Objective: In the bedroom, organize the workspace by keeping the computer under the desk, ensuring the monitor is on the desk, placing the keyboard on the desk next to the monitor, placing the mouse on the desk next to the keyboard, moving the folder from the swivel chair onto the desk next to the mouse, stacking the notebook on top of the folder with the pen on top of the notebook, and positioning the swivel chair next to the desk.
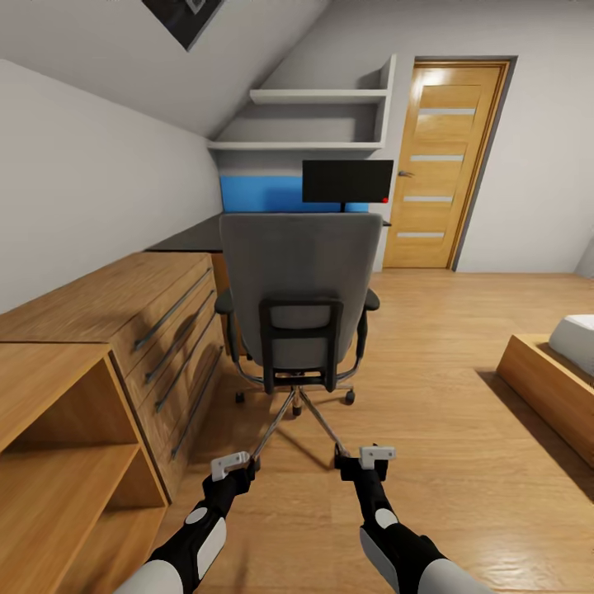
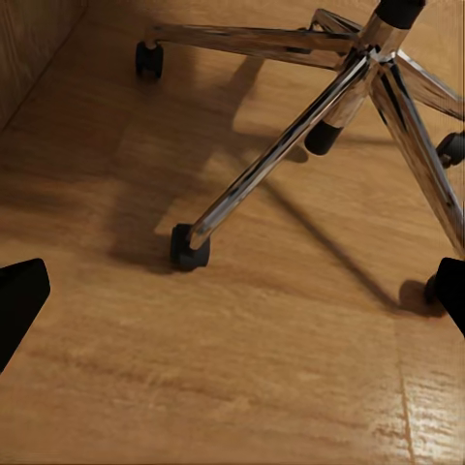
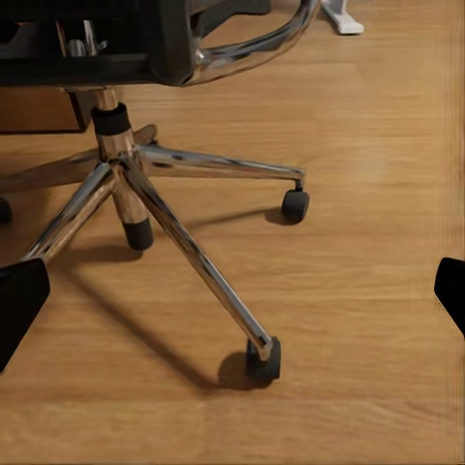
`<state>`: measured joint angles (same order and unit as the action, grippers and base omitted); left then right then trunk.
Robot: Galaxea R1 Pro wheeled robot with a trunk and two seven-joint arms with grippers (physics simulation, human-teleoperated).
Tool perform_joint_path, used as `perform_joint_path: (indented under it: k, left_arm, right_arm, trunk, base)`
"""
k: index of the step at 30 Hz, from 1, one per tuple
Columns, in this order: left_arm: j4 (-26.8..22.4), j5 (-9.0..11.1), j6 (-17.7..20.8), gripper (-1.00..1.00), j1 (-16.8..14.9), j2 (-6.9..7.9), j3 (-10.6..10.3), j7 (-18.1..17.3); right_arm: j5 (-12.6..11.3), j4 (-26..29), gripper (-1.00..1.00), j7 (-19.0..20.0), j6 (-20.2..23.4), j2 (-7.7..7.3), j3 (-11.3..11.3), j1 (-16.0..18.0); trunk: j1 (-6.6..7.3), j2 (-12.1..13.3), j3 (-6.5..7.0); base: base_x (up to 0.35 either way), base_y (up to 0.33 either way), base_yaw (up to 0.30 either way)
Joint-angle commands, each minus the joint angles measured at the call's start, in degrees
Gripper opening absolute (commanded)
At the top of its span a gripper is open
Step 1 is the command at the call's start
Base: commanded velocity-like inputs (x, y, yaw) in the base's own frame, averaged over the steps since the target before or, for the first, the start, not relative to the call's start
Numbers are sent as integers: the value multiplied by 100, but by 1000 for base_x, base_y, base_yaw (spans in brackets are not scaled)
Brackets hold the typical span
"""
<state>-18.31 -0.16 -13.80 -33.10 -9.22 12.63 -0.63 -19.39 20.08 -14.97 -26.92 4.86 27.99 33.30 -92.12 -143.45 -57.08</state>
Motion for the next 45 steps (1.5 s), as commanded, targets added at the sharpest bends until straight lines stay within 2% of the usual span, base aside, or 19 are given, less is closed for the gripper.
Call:
perform_joint_path:
  k: [1, 27, 45]
  left_arm:
    - [3, -2, -17, 100, -3, -2, 20, -7]
    - [3, -2, -26, 100, -3, 6, 28, -8]
    - [3, -2, -26, 100, -3, 8, 28, -8]
  right_arm:
    - [-30, -4, 100, -62, -17, -2, 49, 7]
    - [-17, -4, 100, -138, -30, 10, 64, 1]
    - [-4, -4, 100, -213, -25, 43, 84, 1]
  trunk:
    - [1, -2, 3]
    - [1, -2, 223]
    - [1, -2, 324]
  base:
    - [0, 0, -67]
    - [0, 0, -70]
    - [0, 0, -8]
